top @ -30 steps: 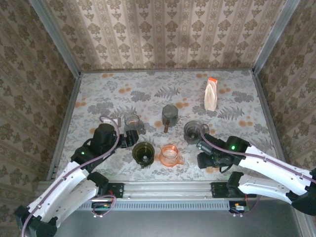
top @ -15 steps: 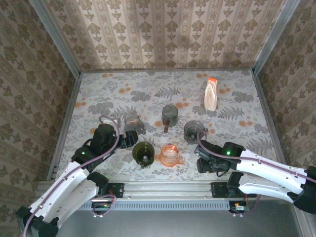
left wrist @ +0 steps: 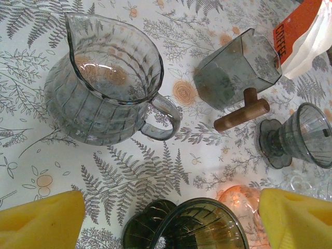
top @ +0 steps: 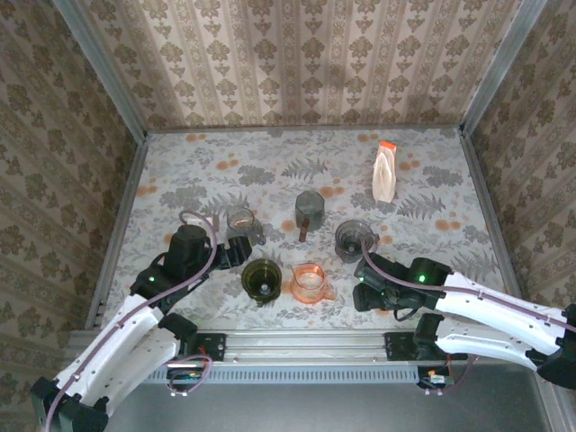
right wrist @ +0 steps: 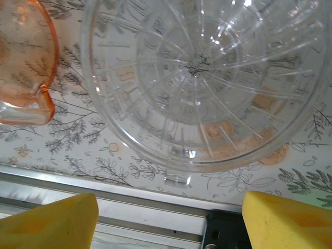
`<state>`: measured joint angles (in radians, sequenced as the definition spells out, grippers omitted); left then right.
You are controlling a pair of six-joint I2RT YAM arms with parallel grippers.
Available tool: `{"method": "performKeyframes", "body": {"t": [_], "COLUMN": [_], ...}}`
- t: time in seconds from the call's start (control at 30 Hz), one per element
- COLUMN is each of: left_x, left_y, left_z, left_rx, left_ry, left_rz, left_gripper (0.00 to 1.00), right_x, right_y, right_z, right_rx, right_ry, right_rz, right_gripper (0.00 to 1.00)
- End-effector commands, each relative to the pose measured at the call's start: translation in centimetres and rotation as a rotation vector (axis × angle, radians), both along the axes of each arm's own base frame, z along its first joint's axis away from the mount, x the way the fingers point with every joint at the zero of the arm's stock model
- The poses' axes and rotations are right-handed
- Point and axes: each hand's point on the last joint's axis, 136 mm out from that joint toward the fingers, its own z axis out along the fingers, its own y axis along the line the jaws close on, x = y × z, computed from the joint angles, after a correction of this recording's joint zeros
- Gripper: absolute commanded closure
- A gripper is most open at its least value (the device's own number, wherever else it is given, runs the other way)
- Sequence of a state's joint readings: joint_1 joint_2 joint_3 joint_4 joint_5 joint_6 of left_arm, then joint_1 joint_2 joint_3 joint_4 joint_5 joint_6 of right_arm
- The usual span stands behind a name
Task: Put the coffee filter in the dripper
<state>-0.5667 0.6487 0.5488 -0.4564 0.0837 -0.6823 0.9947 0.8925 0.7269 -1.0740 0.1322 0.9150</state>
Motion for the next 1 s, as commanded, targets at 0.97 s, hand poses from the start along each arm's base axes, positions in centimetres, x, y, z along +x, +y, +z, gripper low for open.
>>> {"method": "performKeyframes", "body": {"t": [0.97], "left_x": [0.2], "left_y": [0.2], "left_z": [-0.2], "left_rx": [-0.036], "left_ry": [0.015], "left_rz": [0.013], "left_gripper": [0.11], "right_x": [1.9], "right_y": [-1.1], "right_z": [-3.2], "right_rx": [-0.171], "right_ry": [-0.107], "right_rz": [-0.095], "right_gripper": [0.66]}}
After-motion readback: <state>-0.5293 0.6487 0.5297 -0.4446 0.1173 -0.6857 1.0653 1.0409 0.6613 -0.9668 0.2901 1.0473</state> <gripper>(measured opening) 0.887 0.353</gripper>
